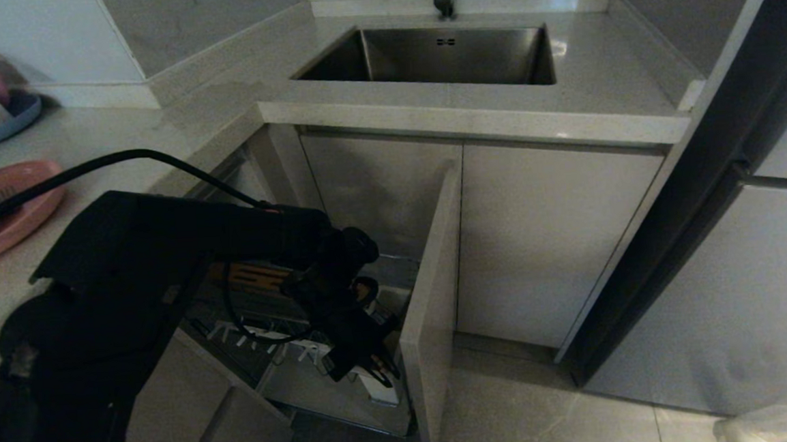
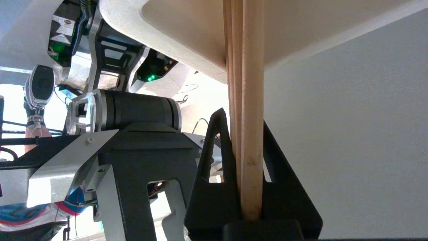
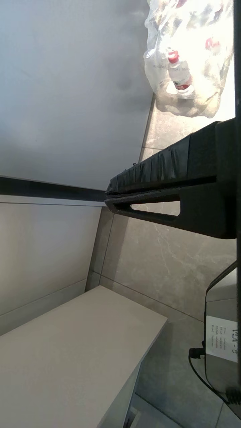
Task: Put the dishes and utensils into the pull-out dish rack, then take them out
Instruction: Take the chopsticks out of the cupboard
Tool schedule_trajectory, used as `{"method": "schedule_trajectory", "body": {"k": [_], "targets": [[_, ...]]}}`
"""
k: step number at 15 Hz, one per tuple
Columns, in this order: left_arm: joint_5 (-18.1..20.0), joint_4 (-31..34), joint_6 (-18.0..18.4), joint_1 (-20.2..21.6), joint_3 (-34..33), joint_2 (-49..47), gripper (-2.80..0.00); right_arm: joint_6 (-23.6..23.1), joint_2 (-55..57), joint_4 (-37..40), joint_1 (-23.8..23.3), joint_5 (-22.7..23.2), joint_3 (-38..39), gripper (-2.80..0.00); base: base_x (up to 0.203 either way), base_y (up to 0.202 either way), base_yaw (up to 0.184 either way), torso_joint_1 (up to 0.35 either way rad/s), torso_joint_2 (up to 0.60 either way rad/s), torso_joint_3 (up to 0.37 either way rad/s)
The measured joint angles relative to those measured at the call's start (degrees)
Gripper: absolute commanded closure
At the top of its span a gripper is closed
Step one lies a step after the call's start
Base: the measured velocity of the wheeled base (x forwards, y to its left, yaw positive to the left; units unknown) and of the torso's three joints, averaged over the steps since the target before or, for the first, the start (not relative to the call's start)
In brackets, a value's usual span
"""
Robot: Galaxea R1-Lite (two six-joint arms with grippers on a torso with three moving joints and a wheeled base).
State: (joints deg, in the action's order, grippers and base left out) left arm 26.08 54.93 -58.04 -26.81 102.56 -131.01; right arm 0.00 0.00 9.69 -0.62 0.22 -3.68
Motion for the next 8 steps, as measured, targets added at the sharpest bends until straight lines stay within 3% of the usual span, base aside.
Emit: {"method": "schedule_trajectory", "body": {"k": [8], "targets": [[0.0,0.6,-0.2,0.0,-0.2,2.3,0.0,0.0,0.0,0.0,0.0,0.0,0.0,0.0,0.0,0.0,0.0,0.0,0.0,0.0]]}}
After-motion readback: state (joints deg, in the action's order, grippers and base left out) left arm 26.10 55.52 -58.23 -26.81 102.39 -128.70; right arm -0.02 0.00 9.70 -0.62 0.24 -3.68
